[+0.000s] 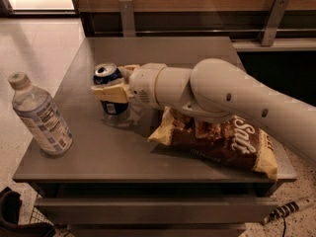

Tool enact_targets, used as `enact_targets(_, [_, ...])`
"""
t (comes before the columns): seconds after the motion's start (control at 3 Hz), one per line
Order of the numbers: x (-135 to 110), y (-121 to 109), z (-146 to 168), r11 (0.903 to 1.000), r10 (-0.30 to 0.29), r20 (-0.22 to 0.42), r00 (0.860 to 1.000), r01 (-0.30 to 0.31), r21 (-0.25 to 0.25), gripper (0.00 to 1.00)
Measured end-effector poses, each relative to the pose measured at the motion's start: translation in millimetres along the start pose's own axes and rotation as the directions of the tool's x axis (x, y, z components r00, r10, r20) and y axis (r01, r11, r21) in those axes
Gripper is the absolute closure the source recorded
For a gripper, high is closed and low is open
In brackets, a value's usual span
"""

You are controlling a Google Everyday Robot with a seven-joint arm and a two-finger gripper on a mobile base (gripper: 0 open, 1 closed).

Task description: Move pepsi can near blue plastic bottle

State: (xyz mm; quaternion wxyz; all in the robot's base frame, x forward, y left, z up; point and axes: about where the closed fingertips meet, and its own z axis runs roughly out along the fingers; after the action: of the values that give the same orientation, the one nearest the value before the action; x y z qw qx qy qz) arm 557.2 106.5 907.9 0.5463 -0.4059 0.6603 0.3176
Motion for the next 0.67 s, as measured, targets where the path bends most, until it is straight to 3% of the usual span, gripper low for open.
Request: enact_targets(0.67, [6.7,42.2,-5.5,0.9997,0.021,0.070,0.997,-0.022,0.007,1.00])
